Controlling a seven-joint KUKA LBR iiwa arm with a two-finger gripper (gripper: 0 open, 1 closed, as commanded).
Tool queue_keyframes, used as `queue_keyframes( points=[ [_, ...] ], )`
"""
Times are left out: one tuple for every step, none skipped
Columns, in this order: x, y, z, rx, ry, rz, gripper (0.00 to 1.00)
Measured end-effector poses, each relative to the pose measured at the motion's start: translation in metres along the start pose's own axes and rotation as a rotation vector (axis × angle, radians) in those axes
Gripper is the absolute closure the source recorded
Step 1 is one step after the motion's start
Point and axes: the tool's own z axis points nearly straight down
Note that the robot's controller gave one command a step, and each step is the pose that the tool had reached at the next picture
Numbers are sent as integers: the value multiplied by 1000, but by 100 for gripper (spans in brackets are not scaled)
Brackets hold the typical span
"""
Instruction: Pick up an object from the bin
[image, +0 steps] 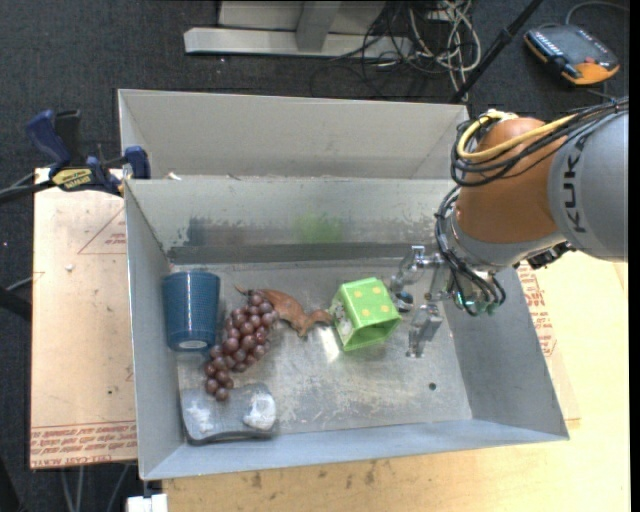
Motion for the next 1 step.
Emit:
queue_keyframes(
  points=[
    [-2, 0, -4, 1, -7, -1, 0]
  ],
)
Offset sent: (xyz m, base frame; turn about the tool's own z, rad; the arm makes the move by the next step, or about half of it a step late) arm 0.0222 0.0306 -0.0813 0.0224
